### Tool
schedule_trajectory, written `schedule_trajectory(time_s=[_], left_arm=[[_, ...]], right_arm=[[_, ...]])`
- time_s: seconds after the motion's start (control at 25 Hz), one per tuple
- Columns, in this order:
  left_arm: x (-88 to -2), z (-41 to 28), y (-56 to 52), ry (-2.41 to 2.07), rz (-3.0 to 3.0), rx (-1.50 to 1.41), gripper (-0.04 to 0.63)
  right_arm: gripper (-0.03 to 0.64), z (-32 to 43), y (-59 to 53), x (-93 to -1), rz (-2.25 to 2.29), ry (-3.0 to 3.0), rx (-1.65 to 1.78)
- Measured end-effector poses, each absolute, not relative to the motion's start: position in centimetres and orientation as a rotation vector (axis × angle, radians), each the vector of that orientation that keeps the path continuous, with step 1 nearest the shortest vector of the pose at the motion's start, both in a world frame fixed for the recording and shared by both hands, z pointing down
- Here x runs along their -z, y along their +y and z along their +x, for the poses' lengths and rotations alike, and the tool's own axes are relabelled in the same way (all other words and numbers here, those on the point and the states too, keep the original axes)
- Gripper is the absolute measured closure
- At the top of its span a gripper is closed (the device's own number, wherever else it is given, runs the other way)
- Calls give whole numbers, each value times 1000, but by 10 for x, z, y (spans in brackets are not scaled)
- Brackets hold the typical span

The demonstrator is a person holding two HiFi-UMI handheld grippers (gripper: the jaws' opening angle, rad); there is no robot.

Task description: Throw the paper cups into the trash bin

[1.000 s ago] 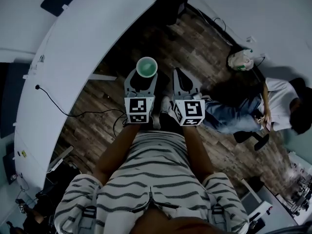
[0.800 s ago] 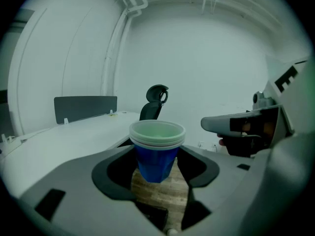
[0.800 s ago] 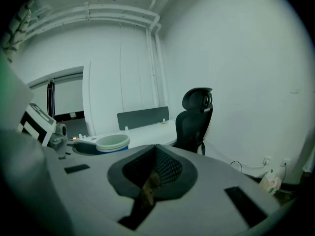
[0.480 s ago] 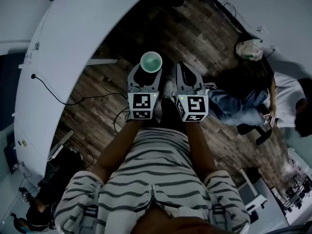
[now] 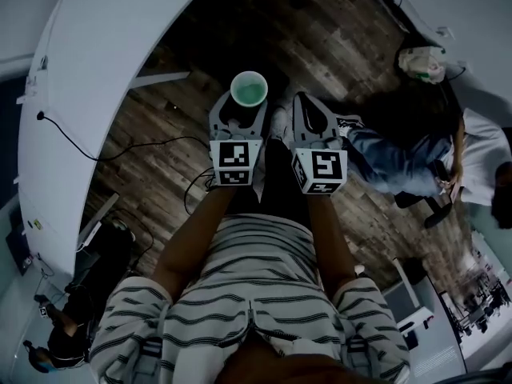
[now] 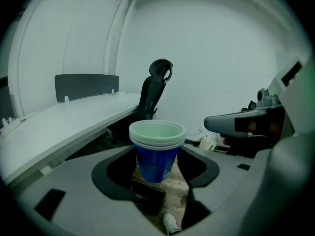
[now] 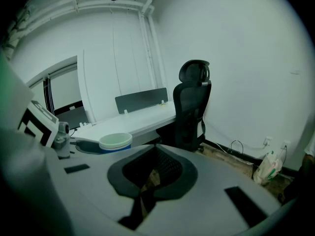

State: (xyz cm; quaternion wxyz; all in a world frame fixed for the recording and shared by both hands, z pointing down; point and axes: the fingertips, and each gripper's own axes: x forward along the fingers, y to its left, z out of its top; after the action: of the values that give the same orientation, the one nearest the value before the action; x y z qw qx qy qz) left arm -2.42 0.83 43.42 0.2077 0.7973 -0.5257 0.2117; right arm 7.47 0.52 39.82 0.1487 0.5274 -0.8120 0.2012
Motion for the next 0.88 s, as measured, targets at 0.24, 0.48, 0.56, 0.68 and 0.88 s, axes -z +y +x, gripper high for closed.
schedule_trajectory(time_s=[0.24,0.48,0.56,0.68,0.88], left_arm=[[-470,-22,8,-1445,2189,-634,316],[-505,-17,3,-1416,2164,-662,316],[-516,-17,5,-1401,2145,-674,316],[-532,-15,4,-1383,2138,-701,316],[-560,-17,-2,-1355,2129,-731,316]], right_arm=[[600,76,5,-427,1505,-2319,-603],[600,77,2,-459,1491,-2301,-634],[600,78,4,-468,1490,-2286,-651],[600,81,4,-481,1495,-2268,-668],[600,80,3,-503,1490,-2246,-690]])
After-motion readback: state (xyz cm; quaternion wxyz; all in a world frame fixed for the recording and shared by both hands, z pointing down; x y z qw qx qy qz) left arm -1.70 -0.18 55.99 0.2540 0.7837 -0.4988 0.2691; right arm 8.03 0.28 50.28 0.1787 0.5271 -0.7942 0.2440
